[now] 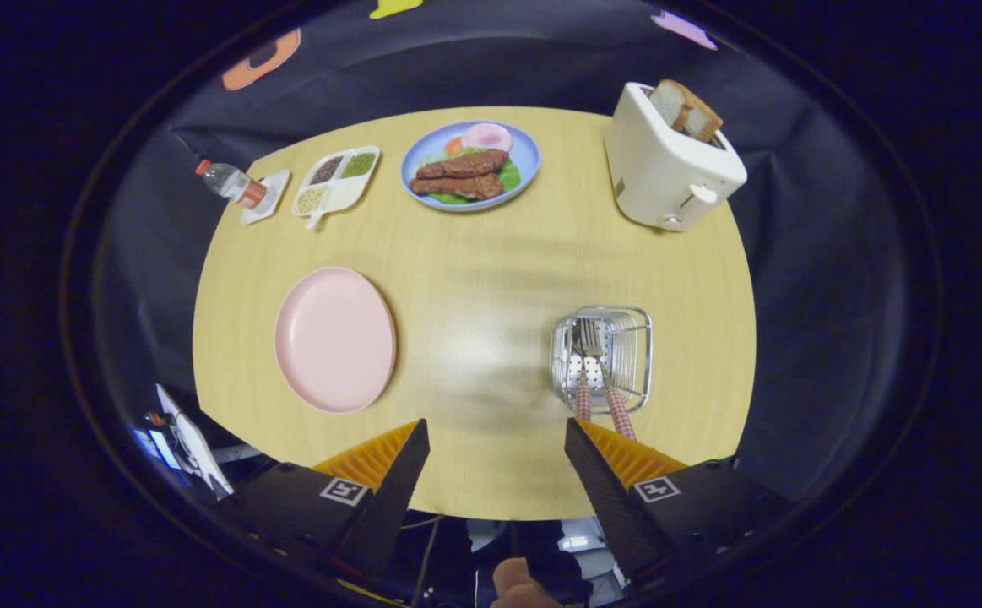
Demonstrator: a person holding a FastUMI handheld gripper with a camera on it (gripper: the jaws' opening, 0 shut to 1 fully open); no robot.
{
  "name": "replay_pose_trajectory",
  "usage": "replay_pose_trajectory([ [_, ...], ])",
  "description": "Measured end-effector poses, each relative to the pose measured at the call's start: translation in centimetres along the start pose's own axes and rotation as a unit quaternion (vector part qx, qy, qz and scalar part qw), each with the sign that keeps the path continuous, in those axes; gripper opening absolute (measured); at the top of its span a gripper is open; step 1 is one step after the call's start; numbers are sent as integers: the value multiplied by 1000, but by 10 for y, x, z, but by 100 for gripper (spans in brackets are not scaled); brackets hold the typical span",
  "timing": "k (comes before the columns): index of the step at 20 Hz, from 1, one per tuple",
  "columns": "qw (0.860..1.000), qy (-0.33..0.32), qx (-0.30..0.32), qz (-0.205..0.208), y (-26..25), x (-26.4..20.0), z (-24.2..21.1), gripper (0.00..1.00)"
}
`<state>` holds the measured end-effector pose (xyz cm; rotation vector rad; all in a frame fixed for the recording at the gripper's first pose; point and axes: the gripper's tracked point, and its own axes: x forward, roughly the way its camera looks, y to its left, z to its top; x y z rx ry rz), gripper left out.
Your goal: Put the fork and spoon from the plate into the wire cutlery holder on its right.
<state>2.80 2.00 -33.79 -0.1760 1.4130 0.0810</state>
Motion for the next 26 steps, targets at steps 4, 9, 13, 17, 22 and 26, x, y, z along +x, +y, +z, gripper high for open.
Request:
replay_pose_trajectory([
  [4, 995, -90, -31, -24, 31, -27, 15, 98],
  [9, 978, -197, -51, -36, 75, -68, 31, 97],
  [13, 954, -292, -48, -57, 96, -104, 47, 97],
  [17, 914, -403, -28, -28, 129, -147, 60, 97],
  [22, 826, -564, -5, 7, 158, -237, 42, 96],
  [26, 765, -643, -24, -16, 177, -278, 21, 96],
])
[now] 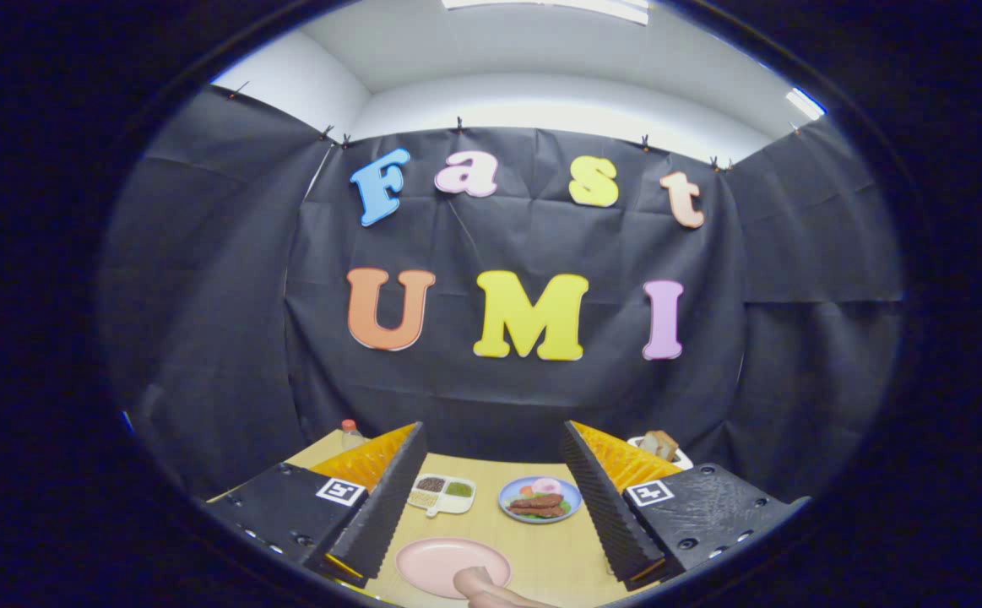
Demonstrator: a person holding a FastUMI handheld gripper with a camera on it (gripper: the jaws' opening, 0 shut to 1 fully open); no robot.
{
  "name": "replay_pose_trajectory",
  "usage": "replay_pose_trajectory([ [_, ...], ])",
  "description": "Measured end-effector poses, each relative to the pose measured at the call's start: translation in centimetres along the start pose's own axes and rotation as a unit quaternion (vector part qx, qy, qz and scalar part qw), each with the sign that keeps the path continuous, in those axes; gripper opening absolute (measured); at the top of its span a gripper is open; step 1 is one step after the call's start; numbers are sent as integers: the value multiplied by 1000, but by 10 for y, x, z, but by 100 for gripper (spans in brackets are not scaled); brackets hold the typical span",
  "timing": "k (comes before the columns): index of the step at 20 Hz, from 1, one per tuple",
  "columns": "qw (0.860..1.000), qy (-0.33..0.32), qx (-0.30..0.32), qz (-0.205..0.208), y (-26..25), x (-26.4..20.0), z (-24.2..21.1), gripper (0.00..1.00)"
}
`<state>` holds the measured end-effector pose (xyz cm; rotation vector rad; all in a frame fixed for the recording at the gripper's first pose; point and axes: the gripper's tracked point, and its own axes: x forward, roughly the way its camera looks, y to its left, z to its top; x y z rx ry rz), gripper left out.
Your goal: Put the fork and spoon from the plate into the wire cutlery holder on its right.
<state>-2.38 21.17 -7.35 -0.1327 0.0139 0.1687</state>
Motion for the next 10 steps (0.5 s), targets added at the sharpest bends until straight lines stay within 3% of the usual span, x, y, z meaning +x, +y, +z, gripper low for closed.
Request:
replay_pose_trajectory([
  [10, 998, -14, 11, -61, -11, -25, 14, 96],
])
